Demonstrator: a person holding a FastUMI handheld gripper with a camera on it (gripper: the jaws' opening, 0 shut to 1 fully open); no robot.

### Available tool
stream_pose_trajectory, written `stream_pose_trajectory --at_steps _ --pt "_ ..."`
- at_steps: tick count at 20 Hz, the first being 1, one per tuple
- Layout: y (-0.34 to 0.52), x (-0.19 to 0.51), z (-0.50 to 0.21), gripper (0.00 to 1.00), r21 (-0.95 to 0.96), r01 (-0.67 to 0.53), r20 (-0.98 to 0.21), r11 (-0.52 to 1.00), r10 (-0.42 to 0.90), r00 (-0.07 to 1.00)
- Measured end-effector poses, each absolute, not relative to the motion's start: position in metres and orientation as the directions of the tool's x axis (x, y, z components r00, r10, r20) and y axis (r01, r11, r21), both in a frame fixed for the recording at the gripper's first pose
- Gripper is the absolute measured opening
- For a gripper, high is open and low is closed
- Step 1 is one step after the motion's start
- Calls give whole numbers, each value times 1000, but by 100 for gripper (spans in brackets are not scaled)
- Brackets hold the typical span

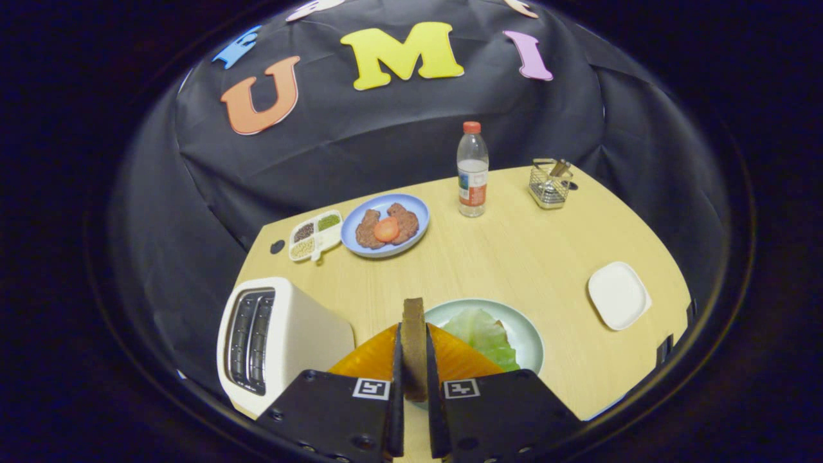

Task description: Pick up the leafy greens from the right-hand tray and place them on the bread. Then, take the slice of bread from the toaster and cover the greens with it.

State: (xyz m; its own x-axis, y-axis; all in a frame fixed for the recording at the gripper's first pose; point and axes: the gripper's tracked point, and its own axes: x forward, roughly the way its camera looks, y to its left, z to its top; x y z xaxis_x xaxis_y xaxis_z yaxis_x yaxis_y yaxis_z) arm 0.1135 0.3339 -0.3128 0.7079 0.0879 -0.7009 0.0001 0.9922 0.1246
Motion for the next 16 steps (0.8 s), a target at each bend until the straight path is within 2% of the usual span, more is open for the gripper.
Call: stream_pose_trajectory --at_steps 10,11,15,16 --pt "271 125 -350 16 146 62 -755 987 70 652" --pt "266 128 -354 22 150 63 -760 987 75 646" --pt "250 124 -374 23 155 73 -790 985 79 608" --pt "248 124 -377 30 161 74 -793 984 84 603"
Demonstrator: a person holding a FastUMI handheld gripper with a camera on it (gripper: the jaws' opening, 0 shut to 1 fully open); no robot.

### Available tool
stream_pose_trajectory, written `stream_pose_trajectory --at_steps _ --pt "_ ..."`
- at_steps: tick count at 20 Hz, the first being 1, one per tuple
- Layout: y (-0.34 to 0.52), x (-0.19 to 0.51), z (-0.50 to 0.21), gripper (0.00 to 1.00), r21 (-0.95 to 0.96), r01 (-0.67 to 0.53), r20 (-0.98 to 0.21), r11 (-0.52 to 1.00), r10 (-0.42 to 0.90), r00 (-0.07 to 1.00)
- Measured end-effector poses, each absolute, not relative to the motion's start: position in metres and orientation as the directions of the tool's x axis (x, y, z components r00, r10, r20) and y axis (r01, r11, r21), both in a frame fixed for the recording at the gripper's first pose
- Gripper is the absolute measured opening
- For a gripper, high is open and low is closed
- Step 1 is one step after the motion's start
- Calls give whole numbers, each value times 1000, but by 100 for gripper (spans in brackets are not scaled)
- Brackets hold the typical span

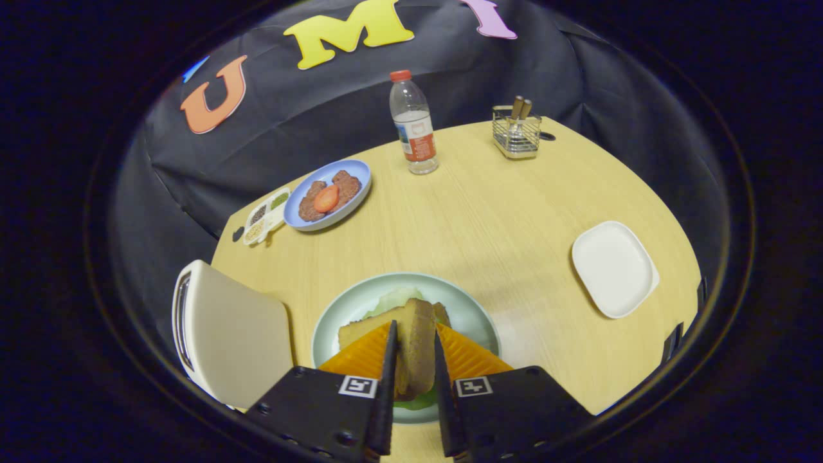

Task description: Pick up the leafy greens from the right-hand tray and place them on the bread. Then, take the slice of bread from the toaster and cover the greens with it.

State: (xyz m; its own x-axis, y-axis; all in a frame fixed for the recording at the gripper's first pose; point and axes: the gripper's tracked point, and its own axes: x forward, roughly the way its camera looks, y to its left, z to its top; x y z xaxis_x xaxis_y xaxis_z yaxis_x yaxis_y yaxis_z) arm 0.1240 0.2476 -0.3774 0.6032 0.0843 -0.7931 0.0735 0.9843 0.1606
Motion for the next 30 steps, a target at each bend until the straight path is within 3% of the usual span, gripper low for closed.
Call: stream_pose_trajectory --at_steps 2,7,10,14,24,30 --pt "244 126 -383 32 165 75 -796 984 88 599" --pt "237 133 -389 52 129 21 -798 991 92 596" --pt "234 130 -389 58 117 6 -805 993 91 586" --pt "233 120 -375 77 79 -40 -796 996 87 598" --pt "240 88 -232 96 3 -126 -592 992 103 799" --pt "221 39 -126 96 -126 -119 -396 985 60 916"
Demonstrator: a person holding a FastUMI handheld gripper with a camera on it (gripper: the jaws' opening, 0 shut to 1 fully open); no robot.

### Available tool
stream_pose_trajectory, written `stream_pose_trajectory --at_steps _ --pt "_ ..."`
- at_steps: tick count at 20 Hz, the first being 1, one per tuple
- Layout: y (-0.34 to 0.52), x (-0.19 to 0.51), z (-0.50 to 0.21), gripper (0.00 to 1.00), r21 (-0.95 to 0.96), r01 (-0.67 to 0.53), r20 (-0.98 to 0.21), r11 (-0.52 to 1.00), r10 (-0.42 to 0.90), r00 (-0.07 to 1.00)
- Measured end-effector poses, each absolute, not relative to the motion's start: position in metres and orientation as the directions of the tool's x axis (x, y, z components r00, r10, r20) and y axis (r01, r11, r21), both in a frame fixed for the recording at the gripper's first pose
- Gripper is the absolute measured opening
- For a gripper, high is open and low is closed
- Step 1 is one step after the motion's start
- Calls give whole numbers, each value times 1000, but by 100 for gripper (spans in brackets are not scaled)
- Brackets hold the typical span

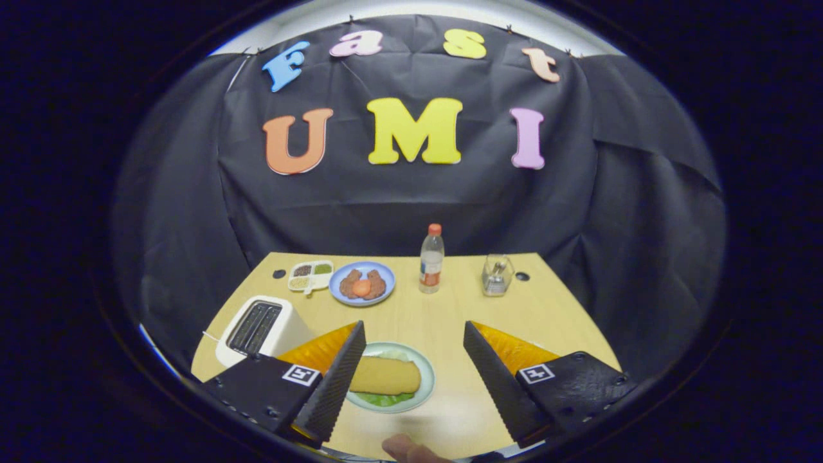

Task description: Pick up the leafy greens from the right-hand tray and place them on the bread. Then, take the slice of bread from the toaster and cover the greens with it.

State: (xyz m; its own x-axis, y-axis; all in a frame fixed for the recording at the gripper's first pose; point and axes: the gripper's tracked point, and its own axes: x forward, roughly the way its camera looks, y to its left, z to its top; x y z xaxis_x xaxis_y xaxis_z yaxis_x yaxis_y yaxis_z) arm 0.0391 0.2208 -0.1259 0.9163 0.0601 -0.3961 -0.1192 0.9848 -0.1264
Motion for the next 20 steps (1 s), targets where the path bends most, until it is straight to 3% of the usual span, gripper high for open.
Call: stream_pose_trajectory --at_steps 10,20 --pt "182 -54 -12 96 -72 -194 -72 978 188 979" --pt "113 -52 -12 95 -37 -193 -56 980 191 980"
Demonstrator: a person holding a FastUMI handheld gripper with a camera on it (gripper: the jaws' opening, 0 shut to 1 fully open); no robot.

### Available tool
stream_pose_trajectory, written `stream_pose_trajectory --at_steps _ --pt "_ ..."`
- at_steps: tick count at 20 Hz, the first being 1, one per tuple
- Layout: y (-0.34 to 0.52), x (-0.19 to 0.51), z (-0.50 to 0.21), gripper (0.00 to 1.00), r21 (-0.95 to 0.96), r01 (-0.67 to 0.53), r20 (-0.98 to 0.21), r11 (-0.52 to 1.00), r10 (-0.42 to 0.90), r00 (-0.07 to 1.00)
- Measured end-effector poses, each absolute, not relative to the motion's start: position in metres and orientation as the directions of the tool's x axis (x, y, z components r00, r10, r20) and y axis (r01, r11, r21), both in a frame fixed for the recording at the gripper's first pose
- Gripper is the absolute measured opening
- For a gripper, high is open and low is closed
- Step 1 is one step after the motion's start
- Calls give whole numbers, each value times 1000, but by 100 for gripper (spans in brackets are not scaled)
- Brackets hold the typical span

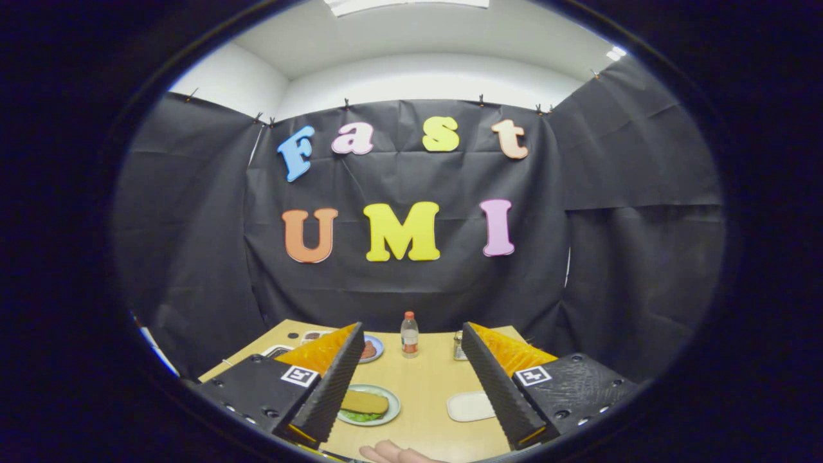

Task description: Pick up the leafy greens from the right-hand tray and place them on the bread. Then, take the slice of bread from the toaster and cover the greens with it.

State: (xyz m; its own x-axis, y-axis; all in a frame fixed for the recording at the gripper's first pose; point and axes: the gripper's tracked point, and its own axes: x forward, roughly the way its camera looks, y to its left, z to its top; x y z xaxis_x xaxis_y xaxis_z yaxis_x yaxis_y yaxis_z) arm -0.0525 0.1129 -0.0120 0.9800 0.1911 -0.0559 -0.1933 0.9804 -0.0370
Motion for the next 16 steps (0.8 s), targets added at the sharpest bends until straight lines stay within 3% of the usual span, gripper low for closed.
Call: stream_pose_trajectory --at_steps 16 --pt "82 -28 -30 96 -1 -266 -110 964 264 958"
